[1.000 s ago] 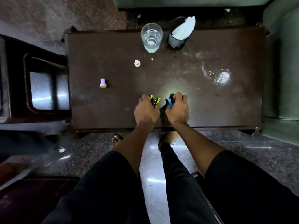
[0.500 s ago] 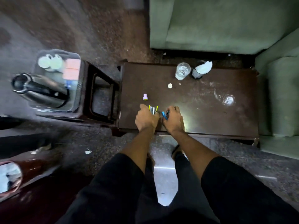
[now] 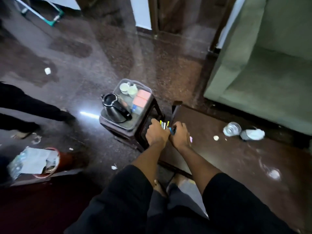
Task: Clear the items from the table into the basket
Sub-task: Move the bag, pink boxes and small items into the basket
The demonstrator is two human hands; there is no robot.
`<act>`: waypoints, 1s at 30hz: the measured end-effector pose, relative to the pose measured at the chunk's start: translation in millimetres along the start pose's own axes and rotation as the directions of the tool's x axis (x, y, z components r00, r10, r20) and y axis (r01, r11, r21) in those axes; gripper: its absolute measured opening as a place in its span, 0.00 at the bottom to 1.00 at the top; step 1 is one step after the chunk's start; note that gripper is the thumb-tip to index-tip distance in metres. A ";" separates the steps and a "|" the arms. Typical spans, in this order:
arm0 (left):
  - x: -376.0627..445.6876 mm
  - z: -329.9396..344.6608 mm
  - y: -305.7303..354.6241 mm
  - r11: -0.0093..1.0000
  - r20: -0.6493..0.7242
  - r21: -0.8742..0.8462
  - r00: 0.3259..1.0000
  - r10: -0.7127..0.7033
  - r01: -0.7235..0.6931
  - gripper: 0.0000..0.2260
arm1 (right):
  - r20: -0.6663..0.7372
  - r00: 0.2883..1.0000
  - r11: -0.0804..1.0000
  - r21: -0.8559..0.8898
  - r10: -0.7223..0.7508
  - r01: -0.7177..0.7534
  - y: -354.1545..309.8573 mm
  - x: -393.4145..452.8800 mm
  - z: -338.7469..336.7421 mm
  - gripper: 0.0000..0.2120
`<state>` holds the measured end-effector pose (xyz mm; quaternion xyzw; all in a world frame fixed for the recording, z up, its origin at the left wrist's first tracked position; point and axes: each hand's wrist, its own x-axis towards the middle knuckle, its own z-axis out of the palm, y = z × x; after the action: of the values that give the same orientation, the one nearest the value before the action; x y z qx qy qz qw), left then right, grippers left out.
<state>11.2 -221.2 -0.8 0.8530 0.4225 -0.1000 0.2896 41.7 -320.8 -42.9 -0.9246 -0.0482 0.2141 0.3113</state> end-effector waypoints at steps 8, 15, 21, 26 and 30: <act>74.8 -63.8 -32.6 0.992 -0.116 -0.084 0.988 -0.104 0.095 0.22 | 0.094 0.987 0.991 -0.025 -0.129 0.132 -89.8 52.9 37.5 0.11; 170.9 -106.9 -51.7 0.993 -0.209 -0.090 0.977 0.053 -0.074 0.19 | 0.089 0.987 0.987 -0.078 -0.134 0.141 -150.9 109.9 72.8 0.11; 300.2 -162.2 -63.1 0.900 -0.124 0.156 0.896 0.426 -0.406 0.18 | 0.052 0.998 0.993 -0.116 -0.019 0.025 -201.1 168.9 114.5 0.15; 402.1 -176.1 -82.2 0.803 0.194 0.274 0.848 0.494 -0.530 0.18 | 0.005 0.999 0.998 -0.053 0.032 -0.032 -231.5 224.6 168.3 0.19; 451.1 -162.9 -96.8 0.794 0.310 0.288 0.836 0.452 -0.536 0.17 | 0.018 0.995 0.994 -0.052 0.095 -0.094 -231.7 259.5 208.0 0.20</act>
<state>204.8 218.1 -95.4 0.9552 0.1216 -0.1926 0.1890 197.9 38.0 -148.3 -0.9313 -0.0129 0.2369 0.2764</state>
